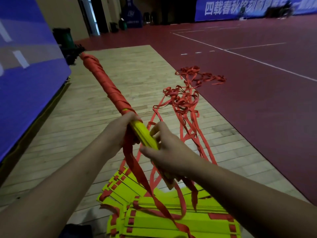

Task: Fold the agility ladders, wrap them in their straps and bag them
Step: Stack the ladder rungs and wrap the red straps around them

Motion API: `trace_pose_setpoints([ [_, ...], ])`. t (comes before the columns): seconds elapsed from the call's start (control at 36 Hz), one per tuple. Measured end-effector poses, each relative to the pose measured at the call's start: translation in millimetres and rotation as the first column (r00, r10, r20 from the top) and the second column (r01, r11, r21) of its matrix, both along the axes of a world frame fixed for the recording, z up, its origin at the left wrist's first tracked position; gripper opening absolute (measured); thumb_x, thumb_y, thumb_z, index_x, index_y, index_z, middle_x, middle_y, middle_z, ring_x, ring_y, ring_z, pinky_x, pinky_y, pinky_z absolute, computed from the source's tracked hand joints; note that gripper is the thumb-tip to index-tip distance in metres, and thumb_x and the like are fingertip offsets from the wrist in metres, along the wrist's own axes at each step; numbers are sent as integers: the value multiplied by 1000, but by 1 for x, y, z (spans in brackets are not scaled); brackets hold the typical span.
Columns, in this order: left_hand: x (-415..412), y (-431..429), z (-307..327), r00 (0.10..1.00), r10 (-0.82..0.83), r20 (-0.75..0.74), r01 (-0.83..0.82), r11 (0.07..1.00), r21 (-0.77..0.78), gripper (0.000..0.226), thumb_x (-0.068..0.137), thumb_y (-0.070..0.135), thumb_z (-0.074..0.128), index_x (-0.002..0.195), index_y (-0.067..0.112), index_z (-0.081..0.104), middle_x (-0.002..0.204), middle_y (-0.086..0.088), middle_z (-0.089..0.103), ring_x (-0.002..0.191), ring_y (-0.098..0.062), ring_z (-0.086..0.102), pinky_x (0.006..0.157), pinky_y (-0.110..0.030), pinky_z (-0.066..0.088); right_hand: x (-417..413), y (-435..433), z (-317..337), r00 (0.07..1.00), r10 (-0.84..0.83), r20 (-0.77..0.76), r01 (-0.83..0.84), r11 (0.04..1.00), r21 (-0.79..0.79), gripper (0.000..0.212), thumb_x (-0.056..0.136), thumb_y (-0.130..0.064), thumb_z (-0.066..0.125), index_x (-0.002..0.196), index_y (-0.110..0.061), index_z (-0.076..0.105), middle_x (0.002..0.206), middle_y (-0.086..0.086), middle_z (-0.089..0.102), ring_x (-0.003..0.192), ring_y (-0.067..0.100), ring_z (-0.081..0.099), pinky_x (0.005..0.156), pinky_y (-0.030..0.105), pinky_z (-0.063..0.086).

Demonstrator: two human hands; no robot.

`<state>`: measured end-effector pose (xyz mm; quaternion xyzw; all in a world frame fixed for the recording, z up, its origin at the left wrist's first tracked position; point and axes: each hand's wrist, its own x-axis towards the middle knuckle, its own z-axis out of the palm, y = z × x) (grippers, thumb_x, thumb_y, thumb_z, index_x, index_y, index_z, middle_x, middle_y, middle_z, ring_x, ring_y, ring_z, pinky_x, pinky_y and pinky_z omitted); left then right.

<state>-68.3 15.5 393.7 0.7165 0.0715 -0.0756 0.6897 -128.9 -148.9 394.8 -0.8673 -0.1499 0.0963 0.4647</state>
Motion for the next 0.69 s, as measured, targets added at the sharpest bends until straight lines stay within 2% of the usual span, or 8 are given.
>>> trace_pose_setpoints([
  [0.08, -2, 2, 6, 1000, -16, 4, 16, 989, -145, 13, 86, 21, 54, 79, 10, 57, 63, -7, 58, 63, -24, 58, 69, -36, 44, 5, -10, 12, 920, 74, -385, 36, 962, 272, 53, 90, -36, 74, 126, -16, 41, 104, 15, 72, 83, 37, 75, 75, 52, 63],
  [0.14, -3, 6, 7, 998, -59, -10, 56, 981, -186, 19, 72, 25, 59, 80, 7, 59, 68, -10, 58, 66, -26, 58, 74, -39, 44, 3, -15, 20, 802, 249, -543, -10, 914, 406, 42, 94, -28, 68, 123, -6, 48, 94, 17, 74, 74, 38, 72, 67, 46, 62],
  [0.19, -6, 8, 6, 996, -93, -14, 89, 979, -184, 32, 64, 27, 60, 85, 3, 60, 78, -16, 57, 73, -32, 56, 81, -44, 41, -2, -15, 24, 726, 365, -583, -20, 859, 512, 25, 97, -19, 63, 111, -1, 53, 83, 16, 70, 63, 29, 67, 58, 36, 59],
  [0.28, -7, 10, 5, 990, -143, -9, 138, 971, -194, 38, 66, 27, 63, 94, 2, 62, 88, -18, 59, 82, -33, 58, 87, -45, 43, -2, -14, 21, 780, 329, -532, 4, 848, 530, 12, 93, -13, 68, 98, -6, 60, 73, 10, 68, 55, 22, 62, 52, 30, 56],
  [0.36, -3, 12, 6, 978, -205, -33, 197, 966, -165, 35, 74, 31, 63, 97, 4, 65, 87, -17, 67, 81, -33, 64, 83, -42, 47, 2, -15, 15, 907, 179, -381, -30, 930, 365, 19, 88, -21, 77, 98, -8, 66, 74, 7, 69, 61, 22, 66, 63, 36, 56],
  [0.47, 1, 15, 6, 957, -260, -128, 278, 949, 150, 48, 98, 46, 49, 105, -1, 58, 64, -14, 62, 53, -29, 60, 50, -28, 48, 6, -15, 5, 994, 1, -112, 0, 1000, 6, 24, 89, -29, 76, 100, -14, 60, 84, 7, 69, 71, 17, 69, 63, 32, 58],
  [0.58, -2, 5, 3, 961, -249, -118, 262, 959, 105, 69, 83, 66, 55, 109, 2, 62, 60, -7, 57, 48, -21, 52, 45, -26, 46, 7, -14, -9, 980, -55, 189, 133, 894, -428, 40, 93, -42, 69, 118, -17, 51, 101, 1, 62, 87, 20, 63, 77, 40, 56],
  [0.69, -4, -10, -8, 991, -114, -73, 120, 989, 88, 52, 83, 60, 65, 82, 8, 64, 60, -6, 55, 48, -18, 52, 48, -27, 45, -1, -7, -17, 939, -1, 344, 183, 848, -498, 29, 100, -29, 61, 120, -17, 43, 94, -2, 56, 81, 19, 59, 69, 37, 53],
])
